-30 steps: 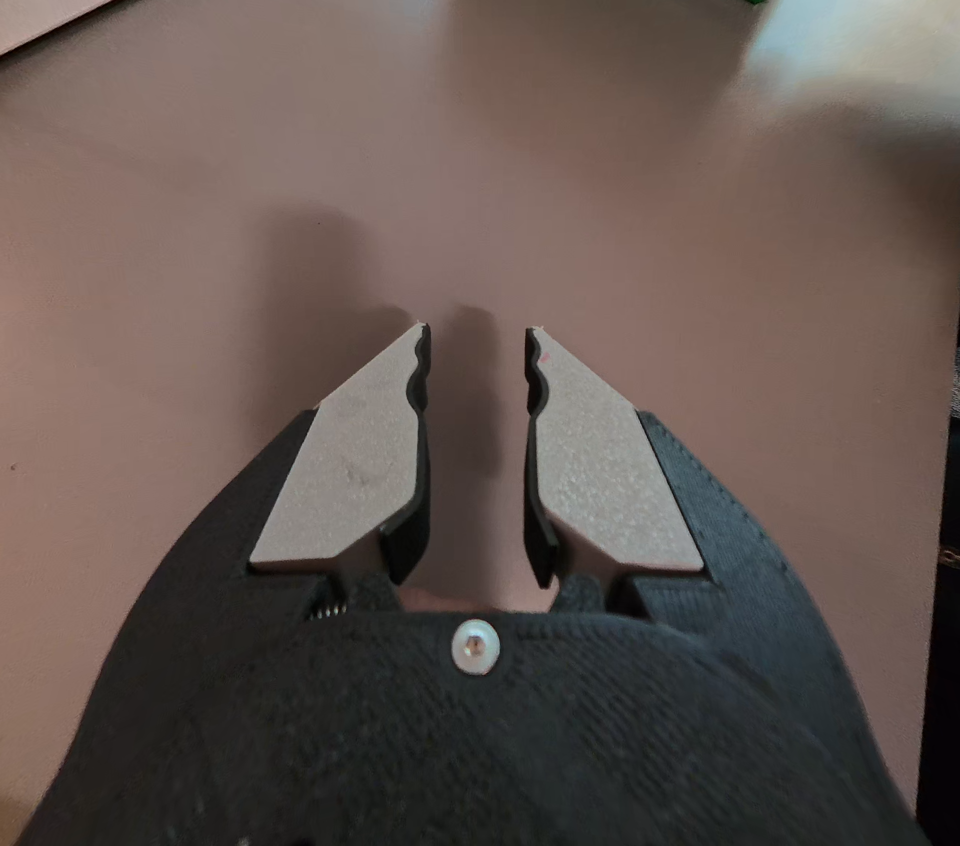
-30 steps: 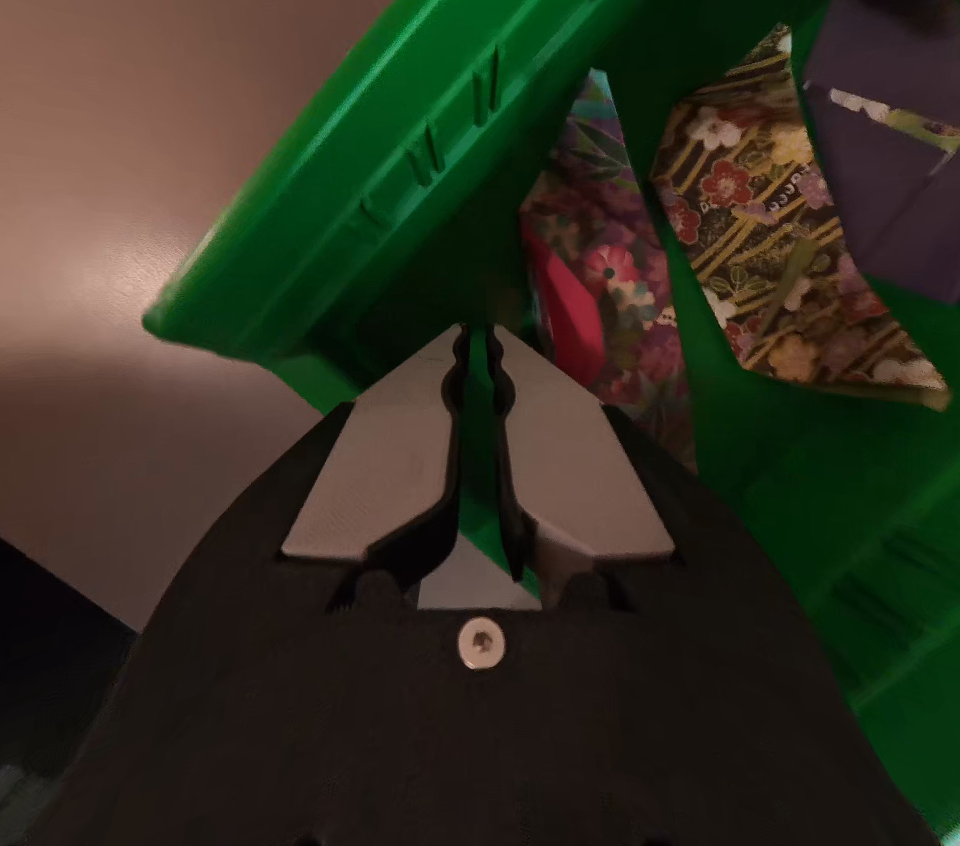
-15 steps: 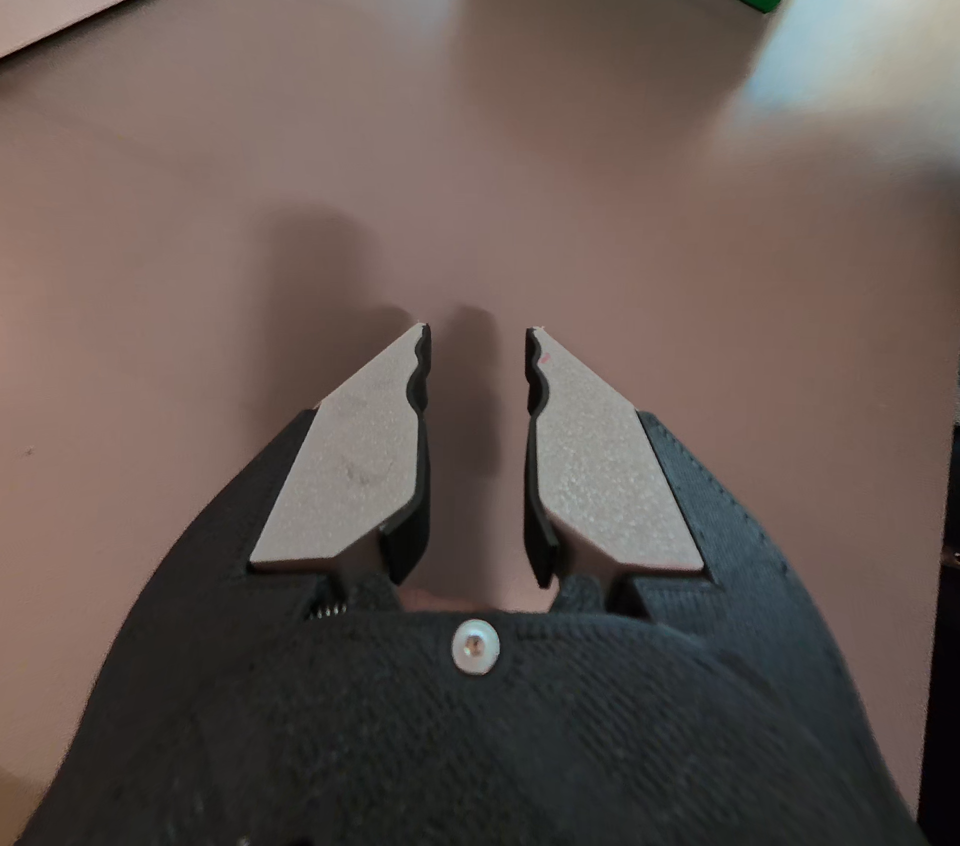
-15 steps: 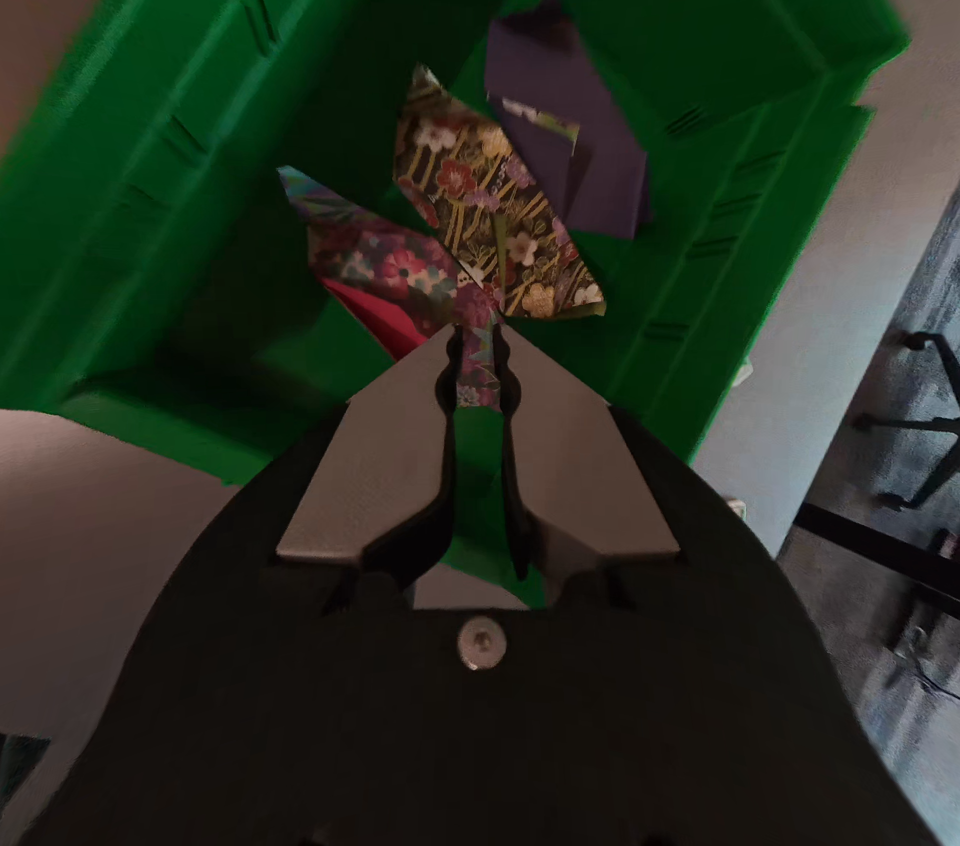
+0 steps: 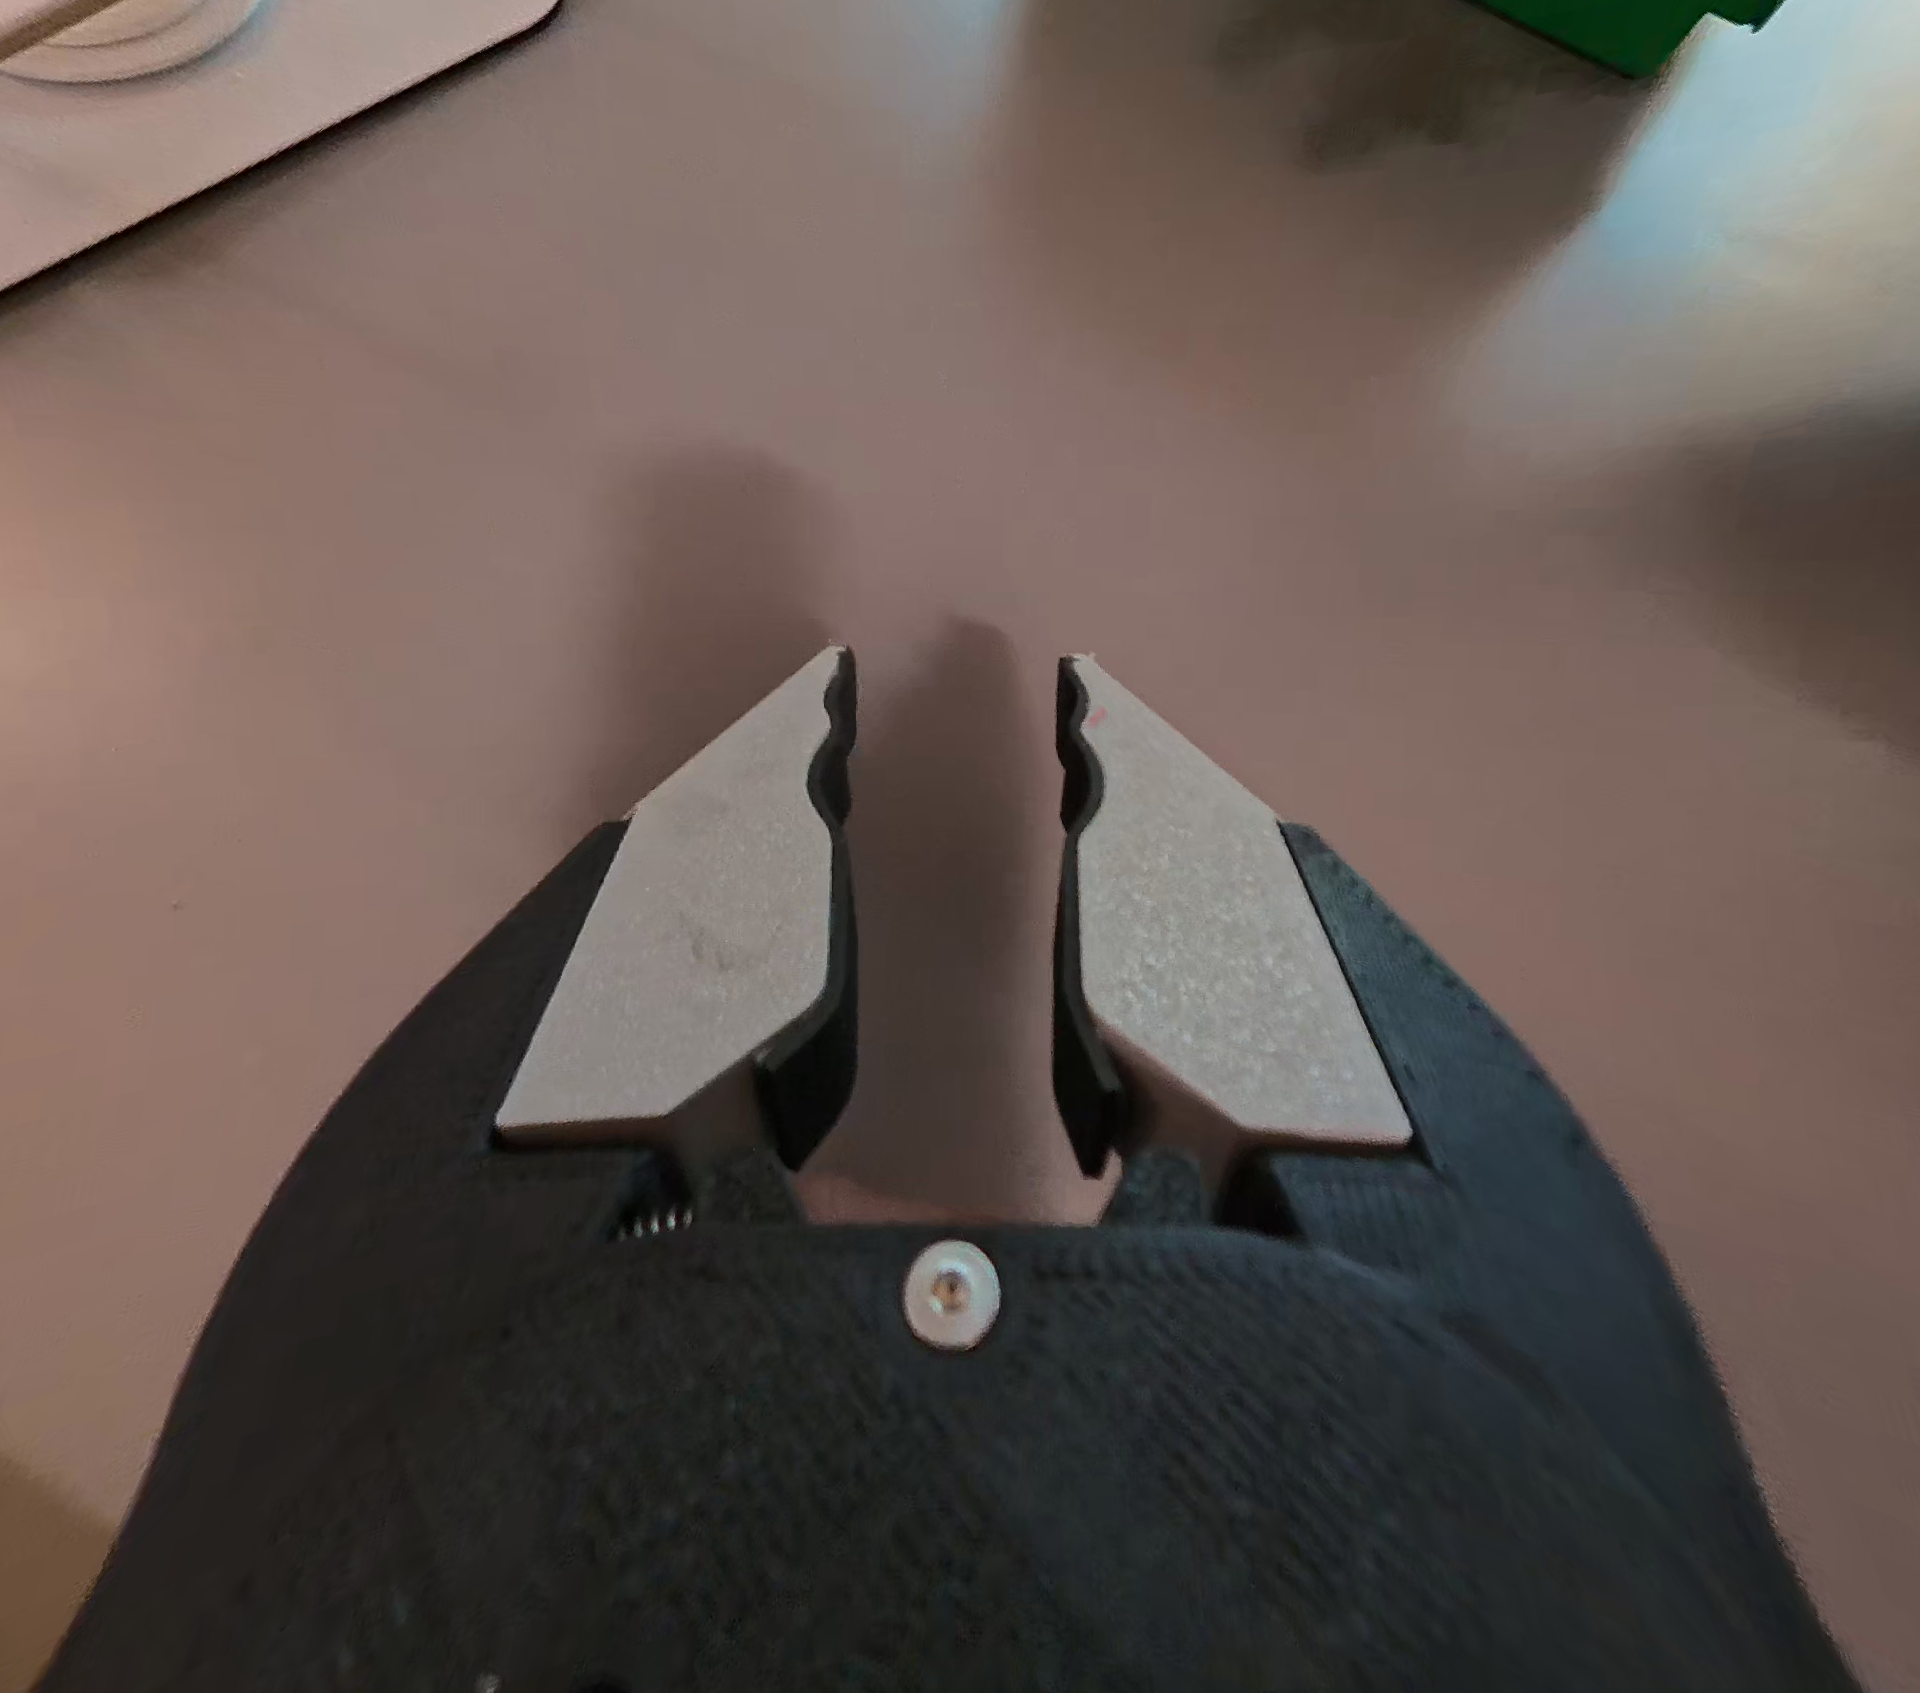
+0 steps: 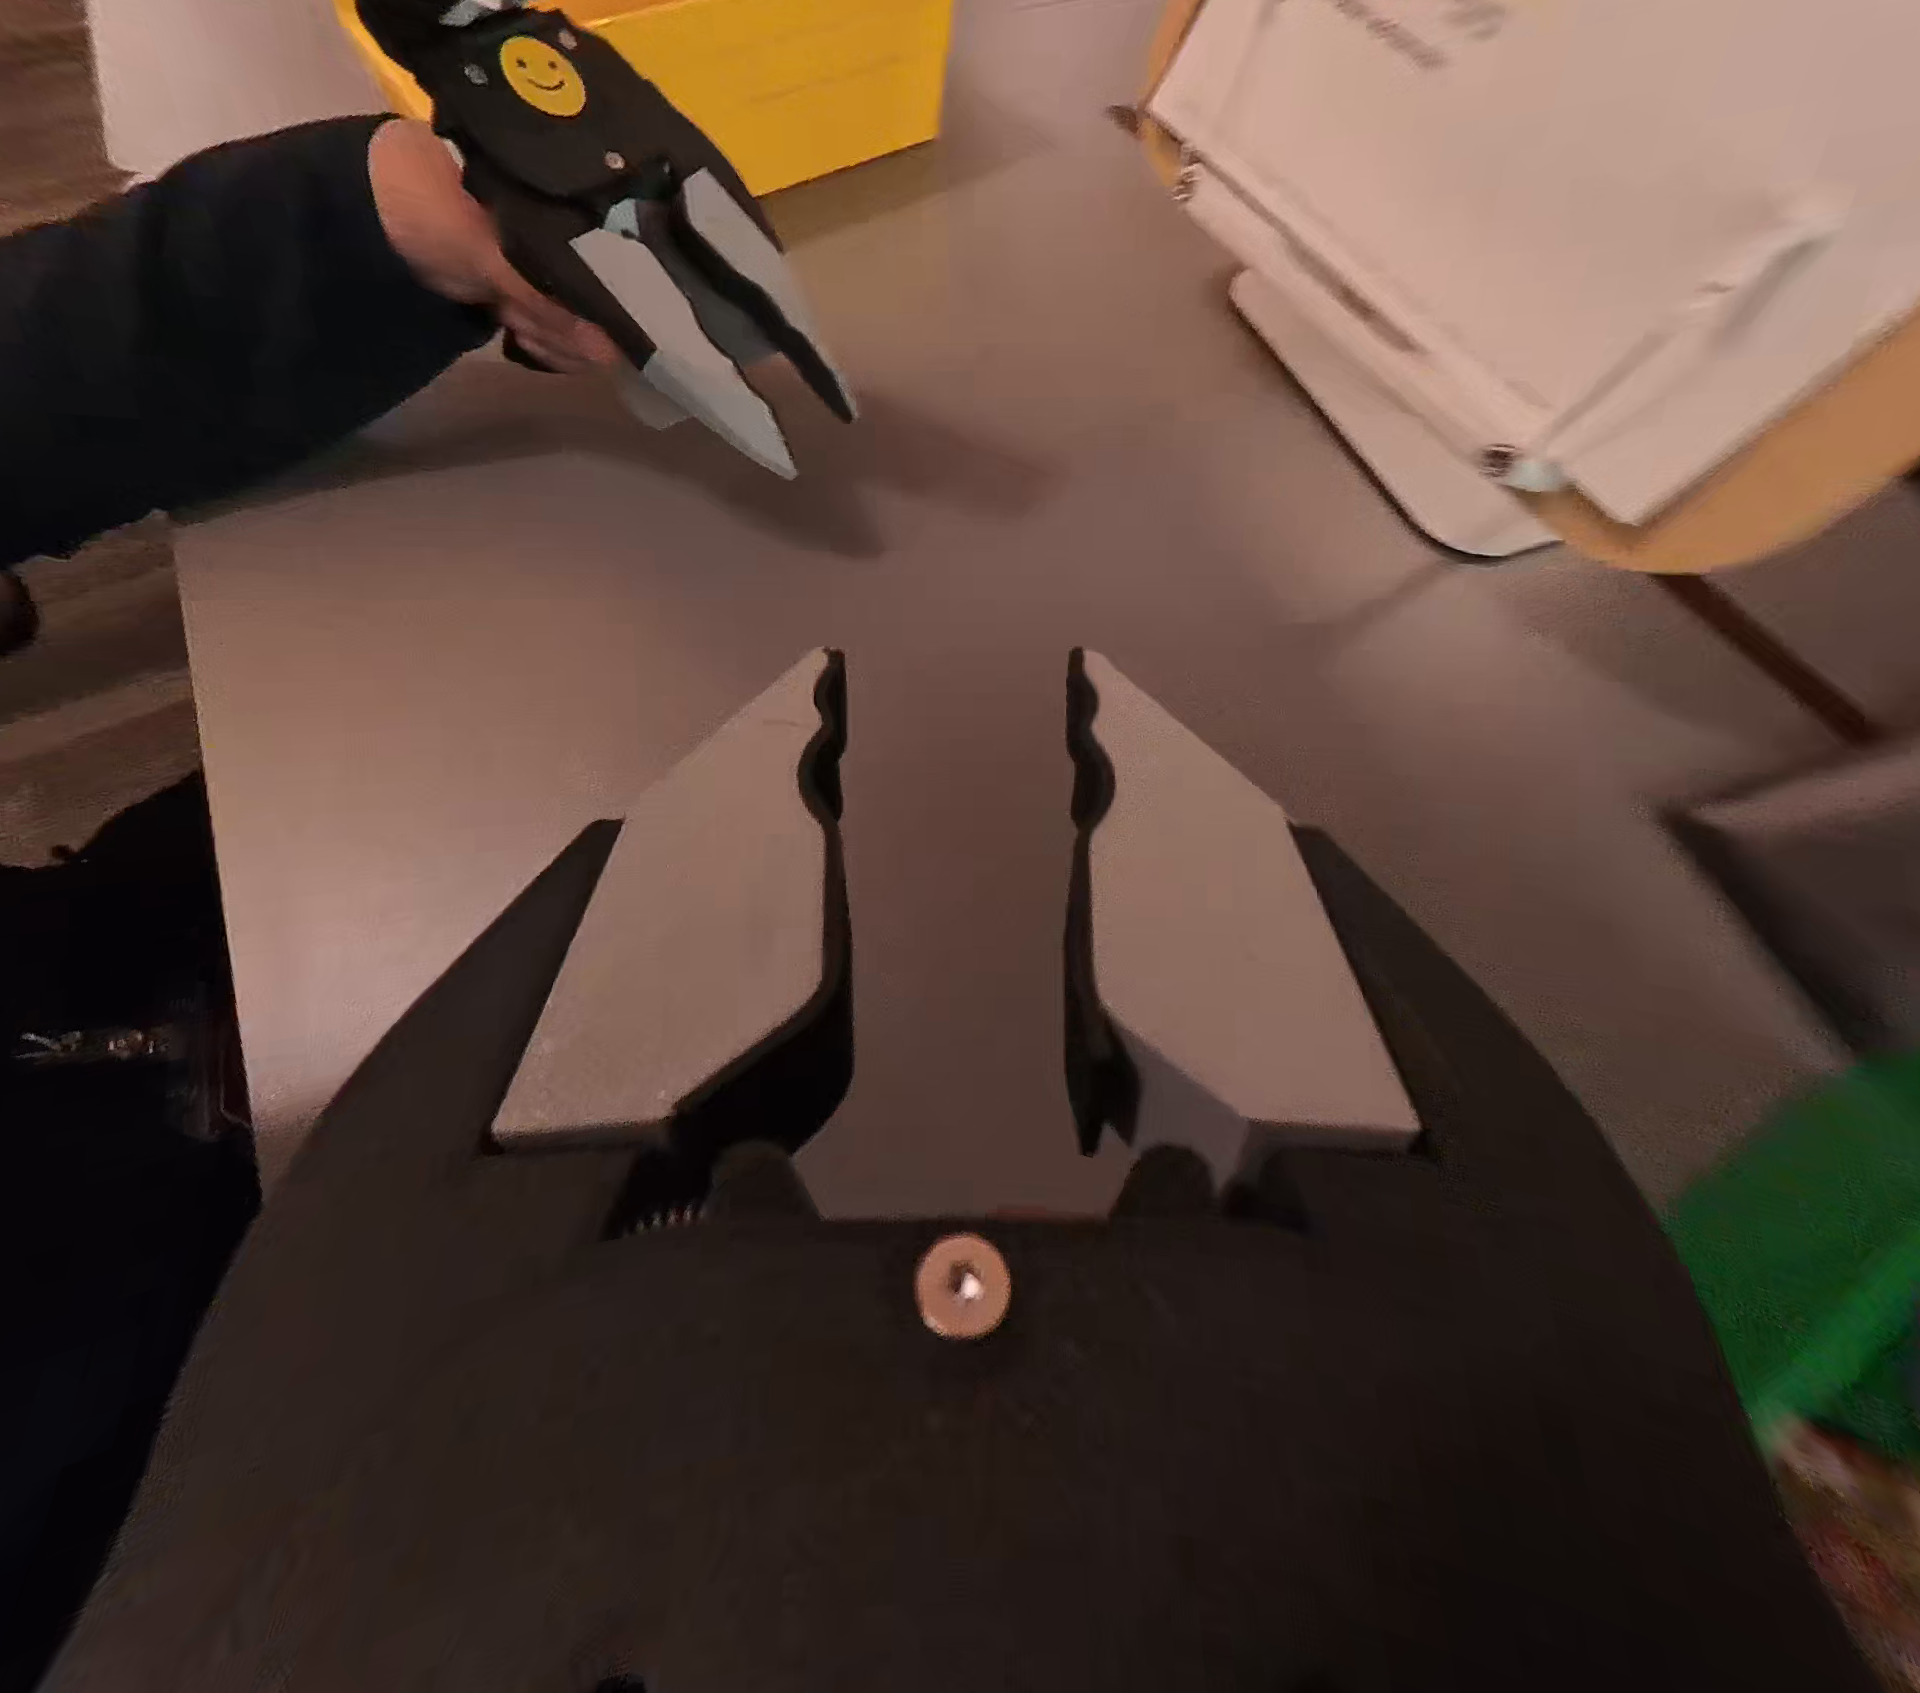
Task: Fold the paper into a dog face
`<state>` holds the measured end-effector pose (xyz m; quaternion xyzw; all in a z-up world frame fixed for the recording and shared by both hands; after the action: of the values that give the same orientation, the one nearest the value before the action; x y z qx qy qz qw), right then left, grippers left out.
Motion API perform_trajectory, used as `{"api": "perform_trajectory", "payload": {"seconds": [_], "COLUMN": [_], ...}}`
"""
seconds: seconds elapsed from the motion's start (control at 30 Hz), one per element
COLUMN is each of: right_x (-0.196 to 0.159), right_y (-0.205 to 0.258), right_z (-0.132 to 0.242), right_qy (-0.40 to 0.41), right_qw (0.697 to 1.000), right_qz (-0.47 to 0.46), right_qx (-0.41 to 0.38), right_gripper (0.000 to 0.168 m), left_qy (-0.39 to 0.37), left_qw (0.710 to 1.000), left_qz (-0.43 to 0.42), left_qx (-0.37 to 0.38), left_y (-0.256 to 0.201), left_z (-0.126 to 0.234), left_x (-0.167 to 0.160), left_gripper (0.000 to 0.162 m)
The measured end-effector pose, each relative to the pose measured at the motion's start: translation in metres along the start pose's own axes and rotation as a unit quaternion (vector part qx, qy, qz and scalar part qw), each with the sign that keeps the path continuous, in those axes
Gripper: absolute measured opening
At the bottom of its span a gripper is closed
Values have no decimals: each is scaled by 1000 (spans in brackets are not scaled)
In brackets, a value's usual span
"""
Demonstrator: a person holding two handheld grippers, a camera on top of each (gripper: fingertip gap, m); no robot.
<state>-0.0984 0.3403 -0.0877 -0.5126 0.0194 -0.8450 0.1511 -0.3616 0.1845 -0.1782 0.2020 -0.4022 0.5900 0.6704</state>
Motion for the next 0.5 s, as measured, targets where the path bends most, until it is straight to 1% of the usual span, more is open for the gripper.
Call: {"api": "perform_trajectory", "payload": {"seconds": [0.1, 0.17, 0.23, 0.3, 0.33, 0.4, 0.47, 0.5], "right_x": [-6, -11, -17, -24, -25, -26, -34, -39], "right_y": [3, 4, 6, 7, 8, 10, 11, 10], "right_z": [-62, -95, -116, -127, -128, -125, -123, -123], "right_qy": [40, 54, 44, 30, 34, 31, 29, 34], "right_qw": [999, 998, 999, 998, 999, 998, 998, 998], "right_qz": [9, 15, 16, 13, 10, 19, 27, 22], "right_qx": [-9, -13, -28, -44, -40, -42, -56, -52], "right_gripper": [49, 48, 47, 42, 41, 46, 40, 41], "left_qy": [-22, -43, -73, -109, -126, -157, -172, -175], "left_qw": [1000, 999, 997, 993, 991, 986, 983, 983], "left_qz": [3, 12, 19, 38, 50, 62, 57, 54], "left_qx": [3, 2, -4, -1, 5, 13, 21, 31], "left_y": [0, 2, 2, 4, 5, 4, 3, 5], "left_z": [7, 16, 29, 46, 55, 77, 104, 120], "left_x": [4, 7, 9, 7, 4, -2, -7, -8], "left_gripper": [37, 39, 40, 41, 42, 43, 44, 45]}}
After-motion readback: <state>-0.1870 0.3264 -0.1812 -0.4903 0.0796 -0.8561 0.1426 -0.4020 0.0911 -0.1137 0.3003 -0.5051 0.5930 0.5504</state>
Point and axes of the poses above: each gripper's, where its closed fingertips meet, z back along the fingers, x out of its top, y = z × x across the jaws, the point moved 10 cm from there along z, back along the fingers, and after that the axes turned 9 degrees about z, right-handed, at the moved point
